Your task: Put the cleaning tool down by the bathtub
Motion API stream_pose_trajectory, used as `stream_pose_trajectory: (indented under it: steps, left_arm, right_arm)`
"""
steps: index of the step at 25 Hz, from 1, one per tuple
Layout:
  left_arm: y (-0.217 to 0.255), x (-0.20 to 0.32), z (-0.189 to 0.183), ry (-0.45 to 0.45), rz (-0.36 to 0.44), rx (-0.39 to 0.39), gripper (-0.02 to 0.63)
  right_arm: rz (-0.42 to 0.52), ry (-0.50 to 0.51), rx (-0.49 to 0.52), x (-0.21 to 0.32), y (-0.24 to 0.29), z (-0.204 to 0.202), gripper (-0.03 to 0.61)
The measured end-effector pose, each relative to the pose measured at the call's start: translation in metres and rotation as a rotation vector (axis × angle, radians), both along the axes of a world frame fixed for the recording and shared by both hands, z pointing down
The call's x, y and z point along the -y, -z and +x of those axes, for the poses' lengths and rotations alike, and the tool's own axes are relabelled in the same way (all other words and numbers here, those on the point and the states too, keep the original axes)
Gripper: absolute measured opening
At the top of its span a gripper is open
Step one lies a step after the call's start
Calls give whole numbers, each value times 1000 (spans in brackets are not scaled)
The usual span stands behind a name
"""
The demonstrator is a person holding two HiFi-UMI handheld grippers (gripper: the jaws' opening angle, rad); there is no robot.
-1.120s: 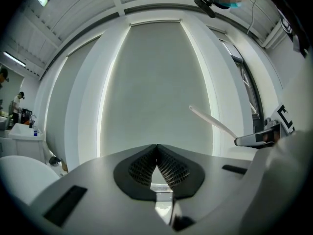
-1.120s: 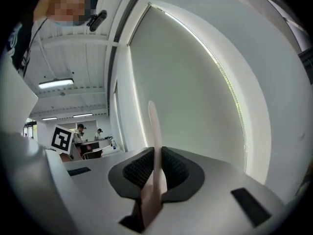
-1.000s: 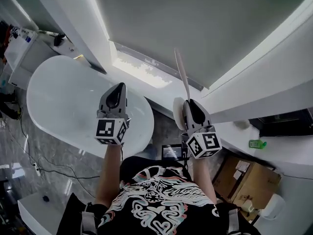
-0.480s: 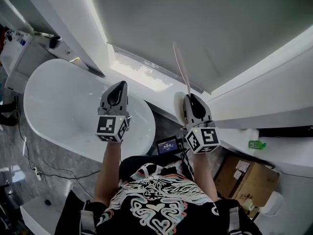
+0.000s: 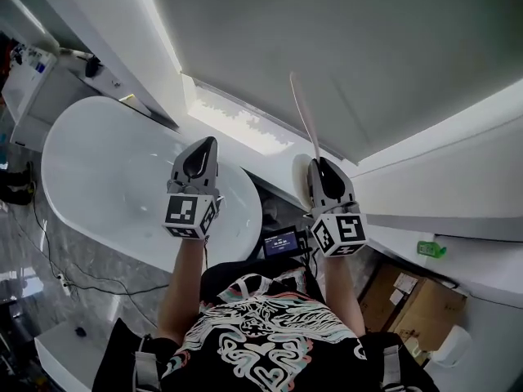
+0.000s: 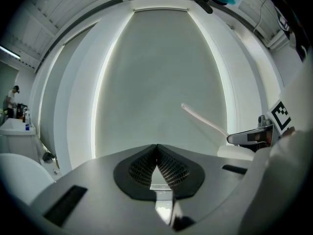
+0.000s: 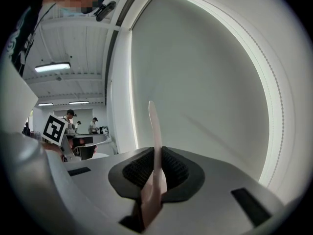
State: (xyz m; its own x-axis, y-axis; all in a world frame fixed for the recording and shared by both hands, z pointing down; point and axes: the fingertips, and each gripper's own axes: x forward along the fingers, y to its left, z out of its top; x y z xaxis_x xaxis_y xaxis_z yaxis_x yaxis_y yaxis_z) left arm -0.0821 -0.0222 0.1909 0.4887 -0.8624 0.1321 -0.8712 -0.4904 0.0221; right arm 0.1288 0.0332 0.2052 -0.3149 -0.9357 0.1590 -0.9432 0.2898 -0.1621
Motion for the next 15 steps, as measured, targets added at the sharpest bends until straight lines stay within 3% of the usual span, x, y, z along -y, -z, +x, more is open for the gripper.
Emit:
stream_pose_trajectory:
  steps: [15]
  left_arm:
    - [-42,41,4,26,-74,27,17]
  right_arm:
    - [-33,72,-25,48,-30,-5,64]
